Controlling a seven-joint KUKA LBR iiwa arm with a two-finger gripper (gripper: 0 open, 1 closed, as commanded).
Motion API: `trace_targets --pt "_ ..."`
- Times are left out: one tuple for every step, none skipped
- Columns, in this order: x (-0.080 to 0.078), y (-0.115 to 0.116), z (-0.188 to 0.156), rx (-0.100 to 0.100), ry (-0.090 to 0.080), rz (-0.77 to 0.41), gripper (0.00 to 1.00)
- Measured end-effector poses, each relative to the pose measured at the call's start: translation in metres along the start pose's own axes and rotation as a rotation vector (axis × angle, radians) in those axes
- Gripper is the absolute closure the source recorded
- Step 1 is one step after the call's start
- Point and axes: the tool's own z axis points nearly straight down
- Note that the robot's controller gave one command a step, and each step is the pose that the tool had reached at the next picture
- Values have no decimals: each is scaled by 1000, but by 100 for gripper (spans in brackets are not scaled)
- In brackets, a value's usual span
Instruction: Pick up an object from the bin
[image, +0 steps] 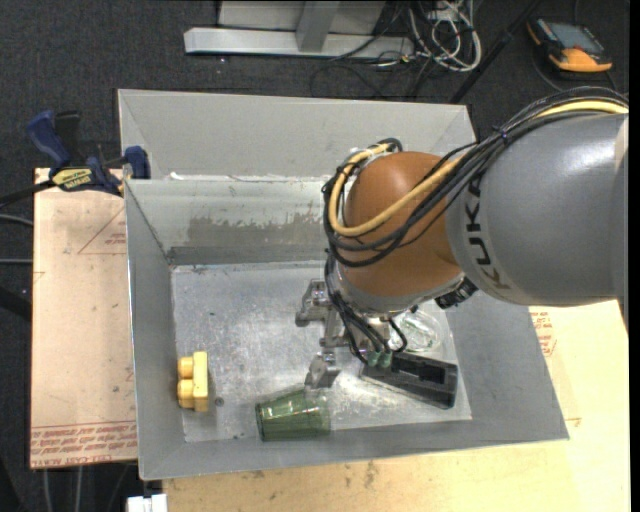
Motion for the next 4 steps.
trace_targets --pt "10 13 9 1 0 -38 0" --pt "11 17 112 -7 -8 -350 100" --pt "11 17 112 -7 -8 -350 100" --pt "-17 -5 -30 0 -4 -380 100"
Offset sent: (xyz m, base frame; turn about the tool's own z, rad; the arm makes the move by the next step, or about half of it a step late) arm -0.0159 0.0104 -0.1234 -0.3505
